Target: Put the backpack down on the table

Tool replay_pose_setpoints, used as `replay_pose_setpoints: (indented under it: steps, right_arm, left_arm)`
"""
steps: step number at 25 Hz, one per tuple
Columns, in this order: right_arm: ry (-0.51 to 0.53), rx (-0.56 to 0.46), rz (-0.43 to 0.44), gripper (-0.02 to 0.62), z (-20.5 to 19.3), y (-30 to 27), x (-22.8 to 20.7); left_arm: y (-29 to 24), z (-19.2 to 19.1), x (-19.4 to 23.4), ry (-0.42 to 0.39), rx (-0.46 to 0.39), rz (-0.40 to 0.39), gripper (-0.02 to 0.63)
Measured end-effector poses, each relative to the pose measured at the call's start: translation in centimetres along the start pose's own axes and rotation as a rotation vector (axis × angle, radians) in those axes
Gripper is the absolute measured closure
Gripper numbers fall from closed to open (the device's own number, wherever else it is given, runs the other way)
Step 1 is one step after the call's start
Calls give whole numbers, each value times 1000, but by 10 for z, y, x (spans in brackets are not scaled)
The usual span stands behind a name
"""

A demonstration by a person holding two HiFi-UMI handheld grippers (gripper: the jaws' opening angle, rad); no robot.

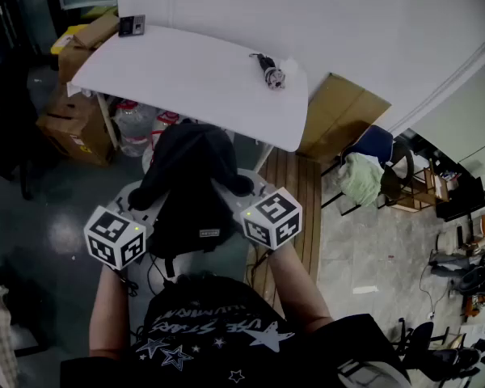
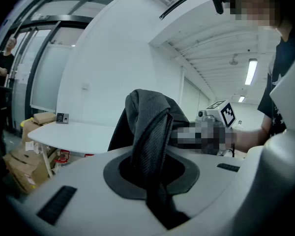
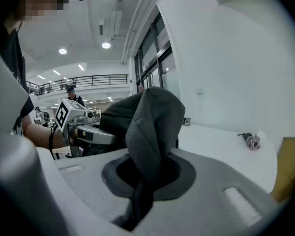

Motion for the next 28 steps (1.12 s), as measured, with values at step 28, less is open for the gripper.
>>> replay_pose_setpoints:
  steps: [28]
  right_arm:
    - [-28,33,-27,571,-21,17,19]
  left_arm:
    - [7,-18,-23,-1,39,-28,561]
Point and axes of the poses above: the fingertips, and each gripper's own axes: y backward along the fingers, x to its left, z out of its top, the point moved 3 cm from there along y, backward along the fingers, and after that the axes turned 11 degrees about x, right-handed, at the moved point
